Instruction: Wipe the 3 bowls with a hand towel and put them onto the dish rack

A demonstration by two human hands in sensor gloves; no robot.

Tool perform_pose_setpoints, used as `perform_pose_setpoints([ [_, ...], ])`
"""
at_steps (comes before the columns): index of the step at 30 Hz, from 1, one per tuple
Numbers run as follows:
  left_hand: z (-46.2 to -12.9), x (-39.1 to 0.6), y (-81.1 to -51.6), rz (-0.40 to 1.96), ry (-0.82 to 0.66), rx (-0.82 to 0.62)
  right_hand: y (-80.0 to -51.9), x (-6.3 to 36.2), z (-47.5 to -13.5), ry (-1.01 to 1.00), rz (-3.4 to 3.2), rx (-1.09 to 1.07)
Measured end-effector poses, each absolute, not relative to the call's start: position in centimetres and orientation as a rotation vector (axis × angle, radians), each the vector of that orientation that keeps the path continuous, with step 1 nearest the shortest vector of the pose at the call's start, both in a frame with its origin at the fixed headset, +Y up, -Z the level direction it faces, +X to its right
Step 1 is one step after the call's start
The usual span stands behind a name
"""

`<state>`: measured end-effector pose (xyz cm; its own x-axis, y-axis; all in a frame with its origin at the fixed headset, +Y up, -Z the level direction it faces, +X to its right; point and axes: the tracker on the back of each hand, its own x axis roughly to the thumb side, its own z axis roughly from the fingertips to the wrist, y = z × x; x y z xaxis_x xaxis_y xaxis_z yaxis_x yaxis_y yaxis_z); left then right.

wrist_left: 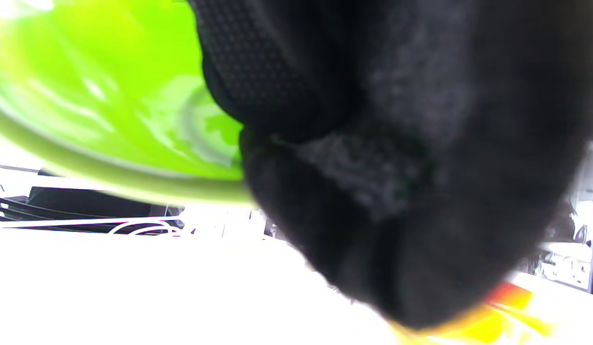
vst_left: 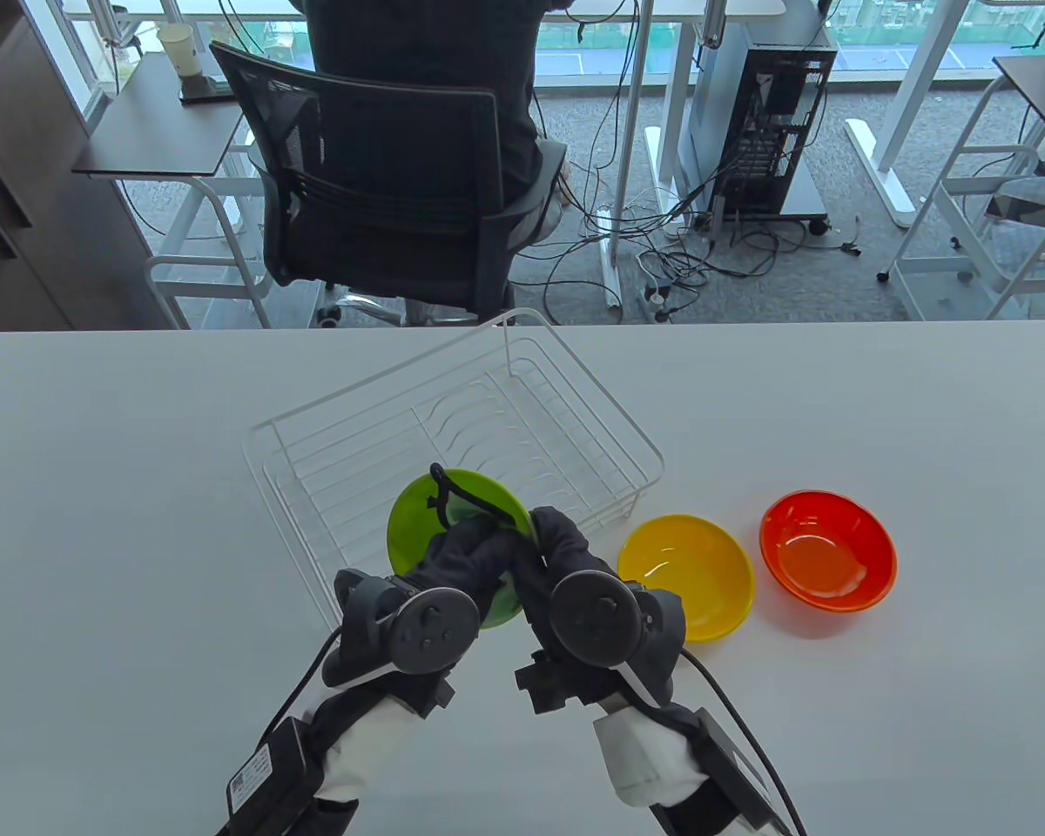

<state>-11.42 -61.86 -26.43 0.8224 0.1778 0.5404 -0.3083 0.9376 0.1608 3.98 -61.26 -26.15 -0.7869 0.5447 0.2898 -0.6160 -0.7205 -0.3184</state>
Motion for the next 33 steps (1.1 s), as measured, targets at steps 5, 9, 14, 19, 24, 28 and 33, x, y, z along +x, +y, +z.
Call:
perform_pose_setpoints([
  [5,-26.5,-11.4,-62.0,0.168,-0.538,0.182,-61.1,4.1,-26.1,-0.573,2.464,0.246],
  [9,-26.5,-11.3,-62.3,0.045,-0.503,0.183,-61.3,3.9,-26.0,-0.569,2.479,0.254],
  [14,-26.7,-11.5,-62.7,-0.091,-0.437,0.230,-61.6,3.6,-25.8,-0.549,2.491,0.264],
  [19,-26.9,-12.2,-62.9,-0.141,-0.385,0.321,-62.1,3.1,-25.7,-0.490,2.485,0.267],
  [24,-26.5,-12.2,-62.7,-0.187,-0.358,0.452,-62.4,2.6,-25.6,-0.407,2.432,0.253],
  [28,-25.9,-12.1,-62.1,-0.031,-0.401,0.471,-62.4,2.6,-25.6,-0.403,2.415,0.263],
  [33,-25.4,-11.6,-62.0,0.249,-0.516,0.354,-62.2,3.6,-25.9,-0.444,2.375,0.235],
])
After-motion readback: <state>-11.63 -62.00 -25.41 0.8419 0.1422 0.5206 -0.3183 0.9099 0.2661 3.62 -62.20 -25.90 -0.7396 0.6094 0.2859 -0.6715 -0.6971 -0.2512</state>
